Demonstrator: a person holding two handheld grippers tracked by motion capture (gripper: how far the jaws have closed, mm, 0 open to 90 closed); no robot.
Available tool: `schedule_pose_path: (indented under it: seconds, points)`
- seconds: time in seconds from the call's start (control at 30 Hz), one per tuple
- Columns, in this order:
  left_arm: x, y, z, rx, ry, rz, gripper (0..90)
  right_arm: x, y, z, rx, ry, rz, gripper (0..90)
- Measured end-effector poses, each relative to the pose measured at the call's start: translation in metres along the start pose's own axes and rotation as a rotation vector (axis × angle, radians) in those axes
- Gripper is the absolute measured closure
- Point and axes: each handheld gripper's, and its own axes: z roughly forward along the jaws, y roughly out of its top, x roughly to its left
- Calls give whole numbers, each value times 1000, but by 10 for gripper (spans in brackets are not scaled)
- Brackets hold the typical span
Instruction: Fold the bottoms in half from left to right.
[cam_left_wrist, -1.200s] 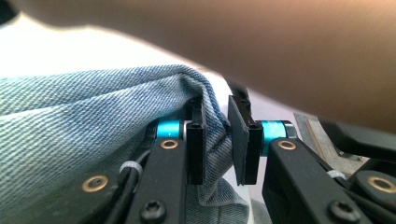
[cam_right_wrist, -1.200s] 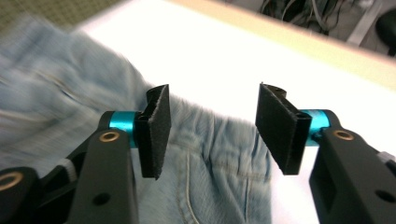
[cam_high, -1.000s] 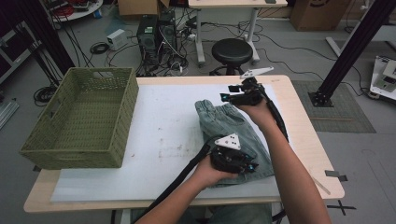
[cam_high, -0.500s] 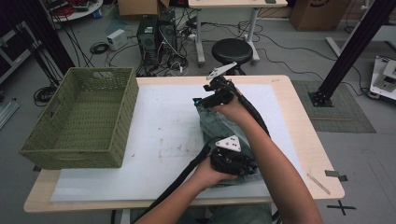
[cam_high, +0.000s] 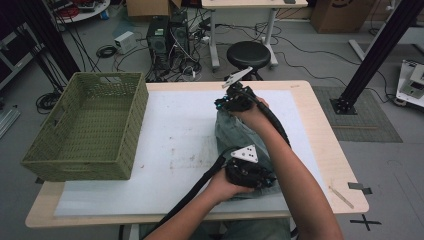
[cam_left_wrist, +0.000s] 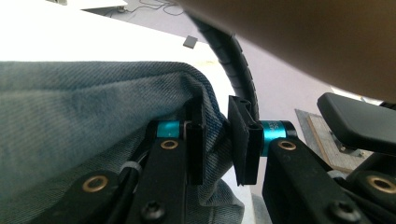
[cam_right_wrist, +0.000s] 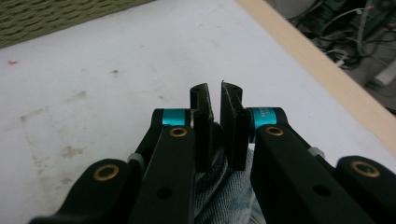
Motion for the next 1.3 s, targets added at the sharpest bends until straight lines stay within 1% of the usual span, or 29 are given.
schedule_pose_path:
  seconds: [0.1,0.17,0.2,0.27,0.3,0.33,0.37,0.4,0.43,0.47,0.5,0.57,0.6,0.63,0.67,0.7,0.77,0.8,0.87,0.93,0.97,1.0,1.1,1.13,1.23,1.27,1.3]
  points:
    - [0,3,9,5,4,-4,775,-19,-15,-17,-22,-42,49,844]
    - [-1,6,17,18,7,2,774,-33,-29,-26,-30,-70,86,841]
    - [-1,7,22,21,10,9,770,-41,-37,-29,-30,-86,105,839]
    - [-3,9,31,26,15,4,753,-54,-55,-32,-21,-108,155,838]
    - [-3,9,35,39,18,3,732,-60,-64,-32,-16,-117,178,829]
    - [-4,9,38,49,26,8,700,-65,-73,-31,-11,-131,199,815]
    - [-5,10,41,58,37,15,646,-69,-81,-29,-7,-136,221,801]
    - [-6,10,42,63,50,21,574,-72,-87,-27,-4,-137,232,763]
    - [-6,11,40,65,58,27,515,-72,-92,-26,6,-158,239,697]
    - [-7,12,38,58,68,25,472,-73,-94,-26,8,-168,245,653]
    - [-8,13,34,51,80,26,434,-74,-95,-27,0,-162,255,632]
    - [-10,17,22,23,92,30,390,-73,-94,-35,-33,-177,263,585]
    - [-11,19,14,8,101,34,379,-72,-92,-40,-58,-176,273,563]
    - [-11,21,6,-4,111,38,374,-71,-91,-44,-82,-168,274,558]
    - [-12,22,-4,-16,123,36,366,-69,-89,-47,-94,-161,265,553]
    - [-12,23,-13,-28,138,35,354,-67,-88,-49,-92,-158,254,534]
    - [-11,21,-35,-43,172,32,347,-63,-85,-47,-89,-131,250,470]
    - [-11,19,-46,-42,192,33,344,-60,-83,-45,-82,-123,250,451]
    - [-8,14,-68,-33,231,20,327,-57,-80,-37,-67,-117,233,421]
    - [-5,7,-88,-10,268,15,310,-54,-76,-27,-51,-110,229,403]
    - [-5,3,-98,-6,295,11,302,-53,-74,-22,-41,-106,226,398]
    - [-4,-1,-108,-5,316,12,296,-53,-72,-18,-32,-107,224,381]
    - [-3,-11,-135,-18,353,0,284,-54,-70,-5,-19,-95,224,354]
    - [-3,-15,-144,-19,373,3,276,-54,-70,-1,-8,-88,228,335]
    - [-5,-26,-165,0,428,10,276,-55,-70,13,29,-71,230,328]
    - [-6,-30,-170,5,435,6,276,-54,-70,18,42,-64,230,337]
    - [-7,-35,-175,7,439,-2,276,-54,-71,23,56,-53,229,371]
